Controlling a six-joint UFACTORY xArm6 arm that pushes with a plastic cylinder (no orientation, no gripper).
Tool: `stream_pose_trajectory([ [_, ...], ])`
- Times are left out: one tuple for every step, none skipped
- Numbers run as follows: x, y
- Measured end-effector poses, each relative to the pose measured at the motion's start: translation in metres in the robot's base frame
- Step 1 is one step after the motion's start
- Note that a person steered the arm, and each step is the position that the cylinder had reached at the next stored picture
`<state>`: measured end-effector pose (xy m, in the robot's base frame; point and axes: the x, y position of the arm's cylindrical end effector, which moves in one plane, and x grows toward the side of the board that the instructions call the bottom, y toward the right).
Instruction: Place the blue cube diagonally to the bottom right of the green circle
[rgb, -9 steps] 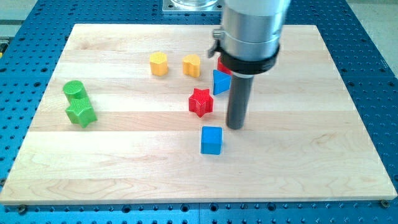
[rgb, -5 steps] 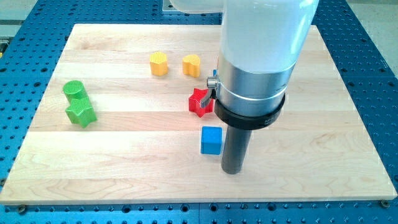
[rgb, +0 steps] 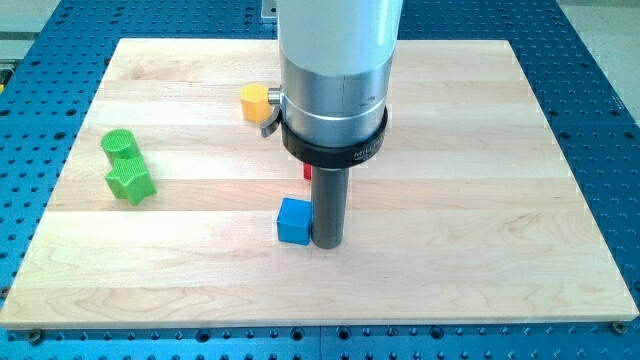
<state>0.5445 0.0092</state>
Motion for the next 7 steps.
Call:
stream_pose_trajectory([
  [0.025,0.004],
  [0.041,-0.015],
  [0.017,-0.027],
  [-0.011,-0.027],
  [-0.027,-0.030],
  [-0.027,-0.035],
  [-0.026,-0.044],
])
